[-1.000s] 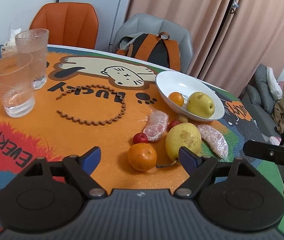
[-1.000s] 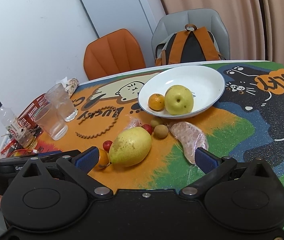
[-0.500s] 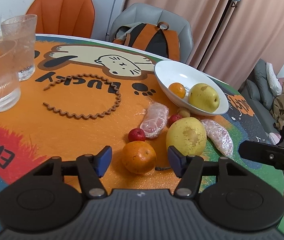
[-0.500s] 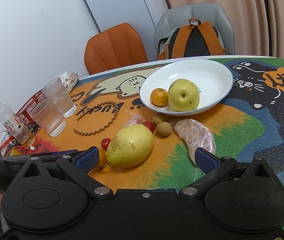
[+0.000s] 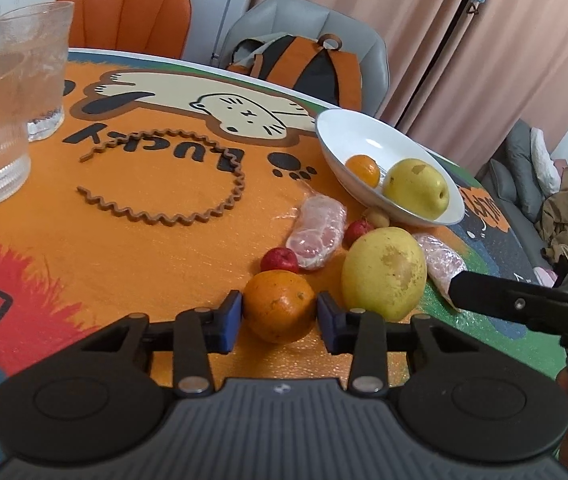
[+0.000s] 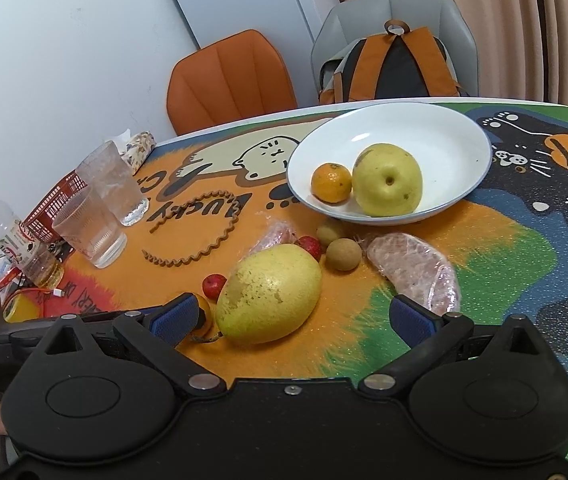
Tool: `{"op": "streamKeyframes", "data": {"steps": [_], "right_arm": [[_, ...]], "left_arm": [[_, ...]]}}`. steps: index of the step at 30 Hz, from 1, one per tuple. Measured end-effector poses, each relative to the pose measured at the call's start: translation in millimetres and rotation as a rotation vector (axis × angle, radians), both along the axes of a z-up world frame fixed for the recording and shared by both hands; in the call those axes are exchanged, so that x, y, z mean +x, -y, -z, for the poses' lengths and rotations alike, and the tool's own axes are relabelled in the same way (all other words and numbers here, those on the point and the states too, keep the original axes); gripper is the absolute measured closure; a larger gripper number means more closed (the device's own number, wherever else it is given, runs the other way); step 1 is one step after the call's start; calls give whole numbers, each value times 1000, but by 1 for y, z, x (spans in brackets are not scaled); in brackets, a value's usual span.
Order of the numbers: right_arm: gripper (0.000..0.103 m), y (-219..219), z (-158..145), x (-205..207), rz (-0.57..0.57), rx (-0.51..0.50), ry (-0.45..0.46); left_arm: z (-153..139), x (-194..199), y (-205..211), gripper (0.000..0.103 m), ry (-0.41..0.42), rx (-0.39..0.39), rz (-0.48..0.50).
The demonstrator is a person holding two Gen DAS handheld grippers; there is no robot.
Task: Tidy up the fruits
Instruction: 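Grasp the second mandarin with the left tool while the right tool grasps the elongated yellow pear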
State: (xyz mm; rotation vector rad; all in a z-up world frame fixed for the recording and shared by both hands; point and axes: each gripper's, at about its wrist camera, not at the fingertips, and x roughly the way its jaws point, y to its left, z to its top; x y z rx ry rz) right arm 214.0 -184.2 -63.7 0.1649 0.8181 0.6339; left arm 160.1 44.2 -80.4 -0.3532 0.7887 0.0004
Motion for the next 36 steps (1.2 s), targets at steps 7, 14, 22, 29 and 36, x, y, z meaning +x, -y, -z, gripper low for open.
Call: {"op": "streamKeyframes", "data": {"steps": [7, 14, 22, 29, 36], "right_arm": [[0, -13, 2, 5, -23, -3, -6], [0, -31, 10, 12, -44, -17, -18], [3, -43, 17, 16, -51, -23, -33], [33, -47, 27, 21, -37, -45, -62], [35, -38, 29, 16, -35, -14, -54]], "left_arm": [[-8, -3, -11, 65, 18, 5, -24], [-15, -5, -21, 65, 34, 23, -32], [-14, -8, -31, 65, 28, 15, -51], [-16, -10, -34, 65, 27, 20, -60], [-17, -12, -28, 65, 31, 22, -54]]}}
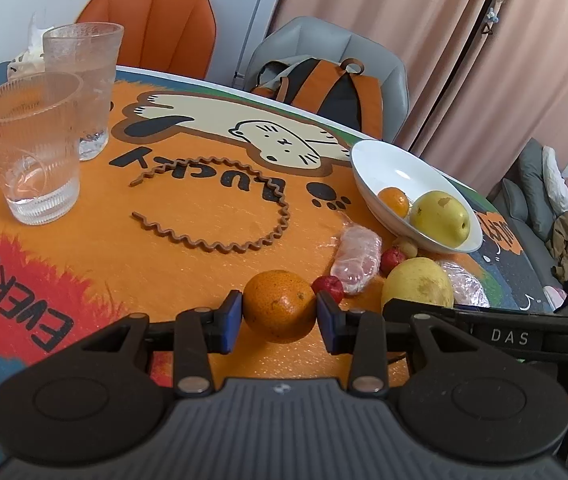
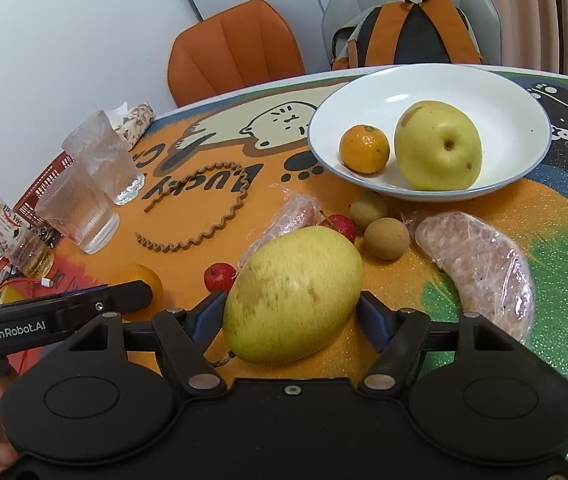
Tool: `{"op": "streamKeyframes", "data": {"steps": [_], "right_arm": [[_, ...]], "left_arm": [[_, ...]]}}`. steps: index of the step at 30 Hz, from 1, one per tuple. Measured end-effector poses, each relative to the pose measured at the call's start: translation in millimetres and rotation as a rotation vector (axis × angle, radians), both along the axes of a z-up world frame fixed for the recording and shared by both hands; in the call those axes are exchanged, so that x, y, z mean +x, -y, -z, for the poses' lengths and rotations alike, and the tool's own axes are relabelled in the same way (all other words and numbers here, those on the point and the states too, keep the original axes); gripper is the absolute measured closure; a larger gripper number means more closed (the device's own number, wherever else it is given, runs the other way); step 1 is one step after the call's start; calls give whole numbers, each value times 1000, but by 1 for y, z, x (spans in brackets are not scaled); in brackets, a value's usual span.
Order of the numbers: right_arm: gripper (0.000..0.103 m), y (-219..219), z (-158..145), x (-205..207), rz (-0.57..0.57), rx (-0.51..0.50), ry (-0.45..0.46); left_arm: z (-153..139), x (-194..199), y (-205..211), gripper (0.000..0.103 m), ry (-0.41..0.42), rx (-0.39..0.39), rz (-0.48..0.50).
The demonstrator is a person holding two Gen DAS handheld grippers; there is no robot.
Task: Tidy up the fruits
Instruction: 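Grasp the second mandarin with the left tool while the right tool grasps the elongated yellow pear, then lift and carry the mandarin and yellow pear over the white plate with both tools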
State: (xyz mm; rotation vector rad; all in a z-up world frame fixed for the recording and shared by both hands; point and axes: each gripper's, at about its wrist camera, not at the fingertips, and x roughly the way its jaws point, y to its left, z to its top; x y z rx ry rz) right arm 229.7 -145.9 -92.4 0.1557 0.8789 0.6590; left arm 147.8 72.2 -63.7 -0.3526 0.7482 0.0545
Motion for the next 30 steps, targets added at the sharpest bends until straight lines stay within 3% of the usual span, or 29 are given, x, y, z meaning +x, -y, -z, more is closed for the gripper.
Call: {"op": "streamKeyframes", "data": {"steps": [30], "right_arm": [[41, 55, -40, -16, 77, 91, 122]], "left_arm": [[-21, 10, 39, 65, 63, 16, 76]]}}
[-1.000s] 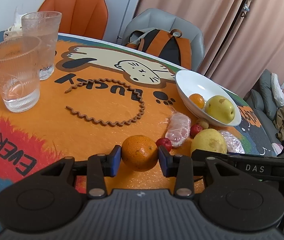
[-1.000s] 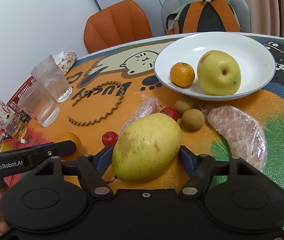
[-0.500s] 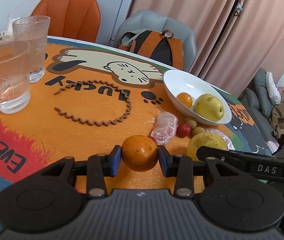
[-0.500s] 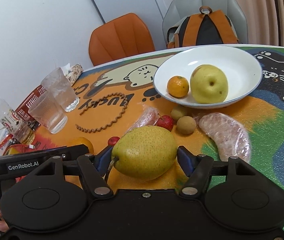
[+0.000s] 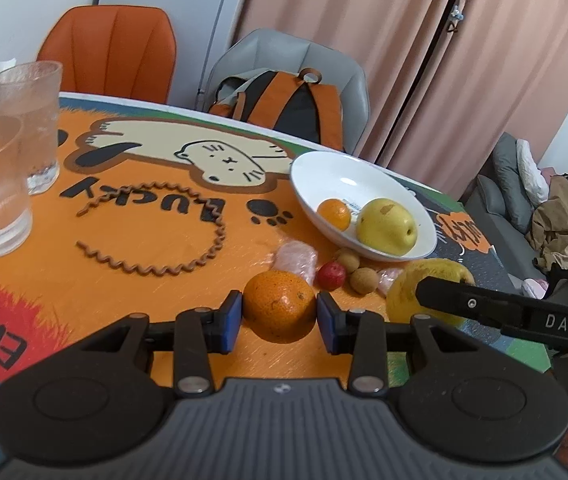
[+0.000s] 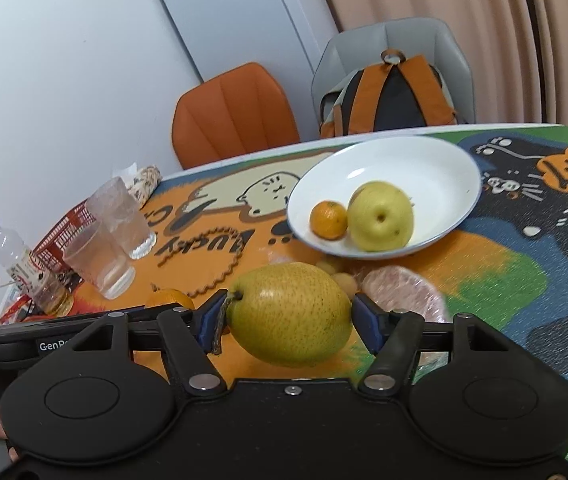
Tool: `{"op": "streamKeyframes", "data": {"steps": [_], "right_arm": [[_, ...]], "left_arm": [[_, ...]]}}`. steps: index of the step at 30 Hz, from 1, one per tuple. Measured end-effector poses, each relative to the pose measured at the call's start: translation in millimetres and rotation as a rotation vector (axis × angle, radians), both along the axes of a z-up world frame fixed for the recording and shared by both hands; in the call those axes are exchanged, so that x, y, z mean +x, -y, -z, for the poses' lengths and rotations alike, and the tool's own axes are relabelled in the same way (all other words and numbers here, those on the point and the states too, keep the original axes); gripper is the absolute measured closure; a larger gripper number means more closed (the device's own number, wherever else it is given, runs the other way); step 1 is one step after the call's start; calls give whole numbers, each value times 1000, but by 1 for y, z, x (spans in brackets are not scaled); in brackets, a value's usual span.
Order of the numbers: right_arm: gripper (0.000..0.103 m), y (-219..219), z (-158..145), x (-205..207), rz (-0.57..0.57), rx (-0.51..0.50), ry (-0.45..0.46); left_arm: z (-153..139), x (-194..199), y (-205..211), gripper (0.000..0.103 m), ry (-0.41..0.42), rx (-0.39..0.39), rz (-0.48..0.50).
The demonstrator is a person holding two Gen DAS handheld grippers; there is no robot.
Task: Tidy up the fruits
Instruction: 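Lift and carry the mandarin and yellow pear over the white plate with both tools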
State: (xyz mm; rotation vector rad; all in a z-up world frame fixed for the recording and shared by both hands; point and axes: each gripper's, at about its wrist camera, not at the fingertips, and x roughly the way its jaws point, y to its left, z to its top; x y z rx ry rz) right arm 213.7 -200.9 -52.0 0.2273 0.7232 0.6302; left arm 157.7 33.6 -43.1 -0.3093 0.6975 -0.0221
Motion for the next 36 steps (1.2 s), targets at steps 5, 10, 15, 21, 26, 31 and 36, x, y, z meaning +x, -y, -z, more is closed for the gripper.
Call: {"op": "streamKeyframes", "data": {"steps": [5, 10, 15, 21, 26, 31, 36], "right_arm": [[41, 9, -1, 1, 17, 7, 17], [42, 16, -1, 2, 37, 22, 25], [42, 24, -6, 4, 58, 33, 40], [42, 36, -15, 13, 91, 38, 61], [42, 47, -19, 27, 123, 37, 72], [42, 53, -20, 42, 147, 33, 79], [42, 55, -19, 59, 157, 26, 81]], "left_arm": [[-4, 6, 7, 65, 13, 7, 14], [-7, 10, 12, 65, 19, 8, 24], [-11, 16, 17, 65, 32, 13, 36], [-17, 27, 21, 65, 46, 16, 42], [-21, 38, 23, 65, 58, 18, 47], [-23, 50, 24, 65, 62, 20, 52], [-22, 62, 25, 65, 58, 20, 56]]}}
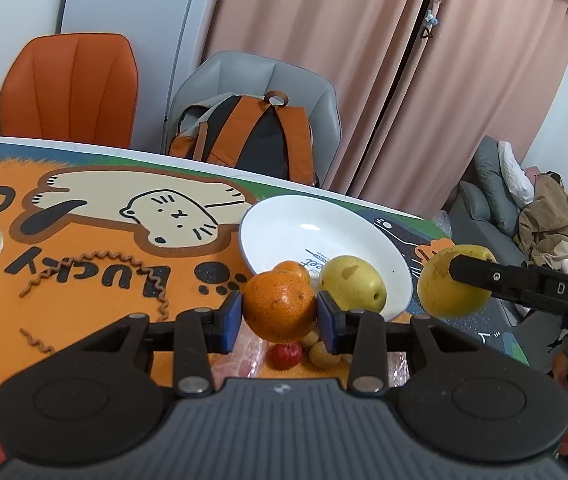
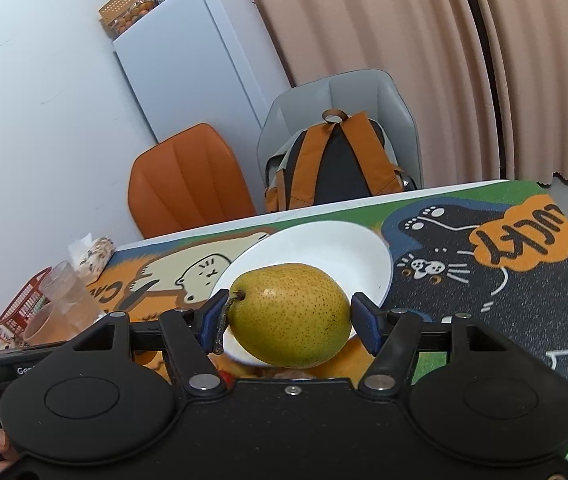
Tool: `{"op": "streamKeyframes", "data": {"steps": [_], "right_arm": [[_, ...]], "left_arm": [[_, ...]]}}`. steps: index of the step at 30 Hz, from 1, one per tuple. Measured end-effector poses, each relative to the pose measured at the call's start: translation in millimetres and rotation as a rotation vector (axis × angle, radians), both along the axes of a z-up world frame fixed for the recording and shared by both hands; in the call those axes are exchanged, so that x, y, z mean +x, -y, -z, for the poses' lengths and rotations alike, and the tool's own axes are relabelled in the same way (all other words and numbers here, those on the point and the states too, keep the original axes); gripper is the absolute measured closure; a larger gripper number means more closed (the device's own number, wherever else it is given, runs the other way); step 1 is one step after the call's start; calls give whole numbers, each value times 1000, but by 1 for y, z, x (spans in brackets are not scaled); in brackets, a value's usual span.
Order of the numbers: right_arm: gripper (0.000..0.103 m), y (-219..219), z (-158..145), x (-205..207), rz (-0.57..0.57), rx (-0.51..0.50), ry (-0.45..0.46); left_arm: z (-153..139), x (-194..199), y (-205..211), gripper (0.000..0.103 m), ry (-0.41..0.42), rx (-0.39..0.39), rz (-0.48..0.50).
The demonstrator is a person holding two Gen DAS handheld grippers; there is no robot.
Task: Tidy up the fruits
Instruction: 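Lift and carry the mandarin and yellow pear over the white plate with both tools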
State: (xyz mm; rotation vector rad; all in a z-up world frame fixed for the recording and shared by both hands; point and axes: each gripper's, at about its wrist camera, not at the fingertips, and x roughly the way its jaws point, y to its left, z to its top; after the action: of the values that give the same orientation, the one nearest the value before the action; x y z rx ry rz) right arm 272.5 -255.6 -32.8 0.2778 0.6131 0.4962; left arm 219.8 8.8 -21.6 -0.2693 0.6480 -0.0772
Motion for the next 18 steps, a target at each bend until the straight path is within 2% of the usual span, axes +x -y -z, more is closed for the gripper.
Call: {"op": "streamKeyframes", "data": {"steps": [18], "right_arm": [[42, -10, 20, 57, -8, -19, -45]], "left_arm": [[7, 53, -5, 65, -35, 0, -4]]}}
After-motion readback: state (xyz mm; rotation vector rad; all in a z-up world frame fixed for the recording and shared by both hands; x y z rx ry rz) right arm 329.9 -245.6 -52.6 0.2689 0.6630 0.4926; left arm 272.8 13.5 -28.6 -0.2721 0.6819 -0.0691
